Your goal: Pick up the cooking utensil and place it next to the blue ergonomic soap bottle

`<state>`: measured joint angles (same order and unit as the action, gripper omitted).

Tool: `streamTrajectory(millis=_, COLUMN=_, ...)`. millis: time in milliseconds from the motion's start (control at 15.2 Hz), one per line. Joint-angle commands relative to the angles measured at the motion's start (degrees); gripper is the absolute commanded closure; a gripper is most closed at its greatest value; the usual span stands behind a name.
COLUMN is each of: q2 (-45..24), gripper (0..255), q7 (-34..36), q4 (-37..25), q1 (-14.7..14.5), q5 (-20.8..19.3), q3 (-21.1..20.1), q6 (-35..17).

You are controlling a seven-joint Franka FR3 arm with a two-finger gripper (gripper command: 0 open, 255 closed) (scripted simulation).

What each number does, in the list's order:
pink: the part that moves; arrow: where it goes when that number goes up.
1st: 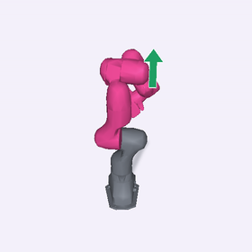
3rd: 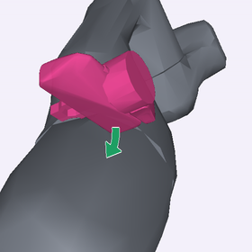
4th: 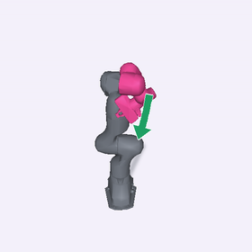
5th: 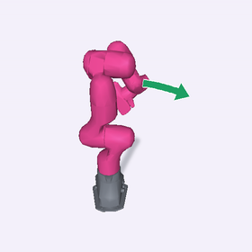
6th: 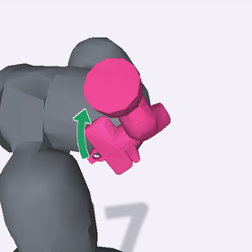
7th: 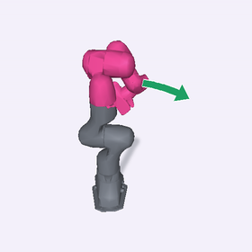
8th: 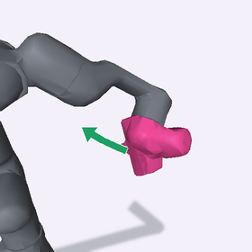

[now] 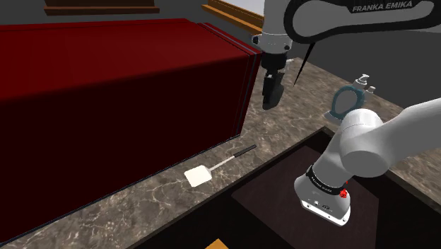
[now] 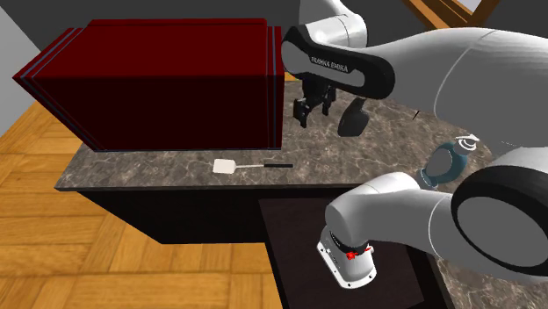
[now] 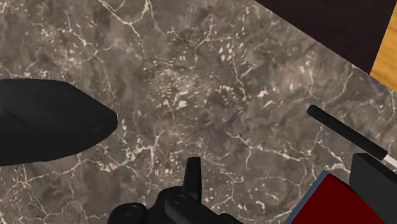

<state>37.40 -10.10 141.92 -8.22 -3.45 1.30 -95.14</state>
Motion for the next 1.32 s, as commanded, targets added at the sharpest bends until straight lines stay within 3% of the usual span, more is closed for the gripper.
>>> streamTrajectory(millis=0, q2=-2.43, gripper=0, q7=-2.84, q4=0.65, q1=-2.38, q5=0.52, q3=-0.81, q6=-3.73)
streamTrajectory(millis=726, q2=-11.81, gripper=0, q7=-16.81, q4=4.20, q1=-16.18, q5=2.71, q3=-5.14, q6=-20.18)
streamTrajectory(millis=1122, q2=-16.21, gripper=0, q7=-22.59, q4=6.36, q1=-28.32, q5=1.70, q3=-3.24, q6=-28.73)
streamTrajectory(millis=1254, q2=-16.81, gripper=0, q7=-22.40, q4=6.94, q1=-30.09, q5=1.09, q3=-1.89, q6=-29.97)
